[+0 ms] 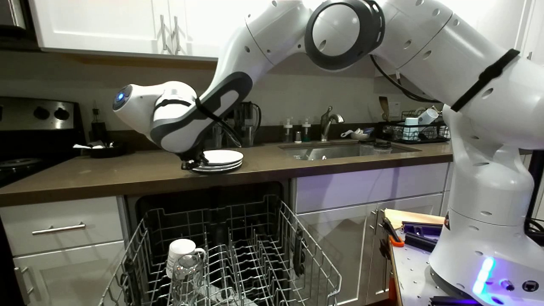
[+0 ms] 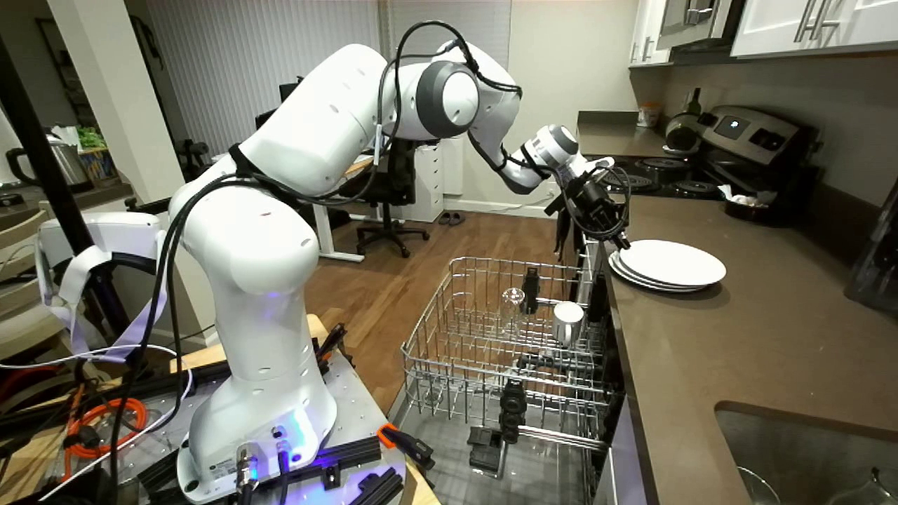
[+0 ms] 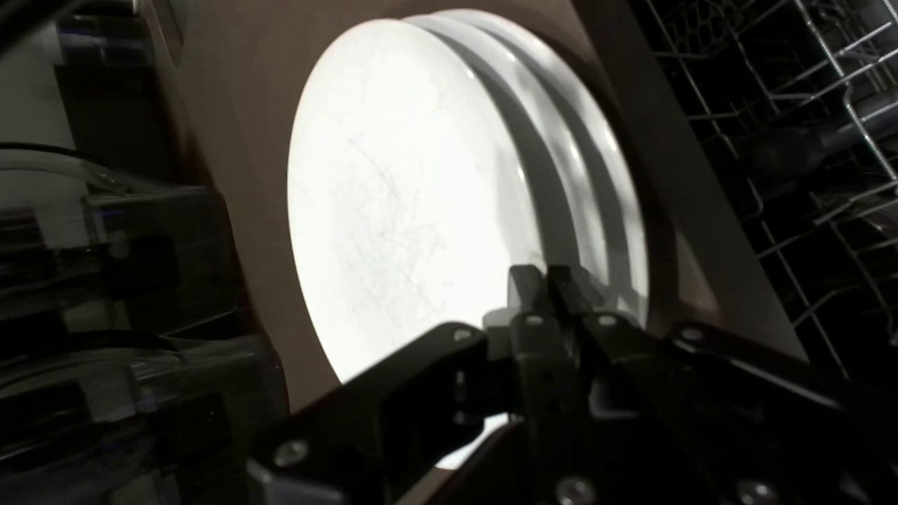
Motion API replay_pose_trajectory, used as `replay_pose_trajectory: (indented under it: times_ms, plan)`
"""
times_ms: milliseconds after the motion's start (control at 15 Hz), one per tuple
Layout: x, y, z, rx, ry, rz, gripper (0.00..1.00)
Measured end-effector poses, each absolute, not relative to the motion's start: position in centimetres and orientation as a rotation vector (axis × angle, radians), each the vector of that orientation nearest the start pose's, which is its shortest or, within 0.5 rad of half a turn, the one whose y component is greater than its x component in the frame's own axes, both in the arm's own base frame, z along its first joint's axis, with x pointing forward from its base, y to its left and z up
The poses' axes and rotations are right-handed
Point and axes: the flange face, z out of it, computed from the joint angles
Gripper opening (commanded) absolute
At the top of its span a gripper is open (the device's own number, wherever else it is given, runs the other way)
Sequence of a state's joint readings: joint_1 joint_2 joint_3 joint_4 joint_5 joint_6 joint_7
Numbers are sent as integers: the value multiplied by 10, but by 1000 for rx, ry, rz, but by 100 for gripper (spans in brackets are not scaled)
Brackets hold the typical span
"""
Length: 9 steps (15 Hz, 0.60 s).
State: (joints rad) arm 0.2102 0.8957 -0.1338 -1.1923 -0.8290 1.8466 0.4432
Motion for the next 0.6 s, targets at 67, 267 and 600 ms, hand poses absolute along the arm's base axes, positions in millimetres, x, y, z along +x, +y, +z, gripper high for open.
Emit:
replay_pose_trajectory:
  times_ms: [67, 267, 600]
  plan:
    - [748, 30, 257, 2246, 18, 20, 6]
    - [749, 38, 265, 2259, 24, 35, 6]
    - [747, 51, 265, 2277, 42, 42, 6]
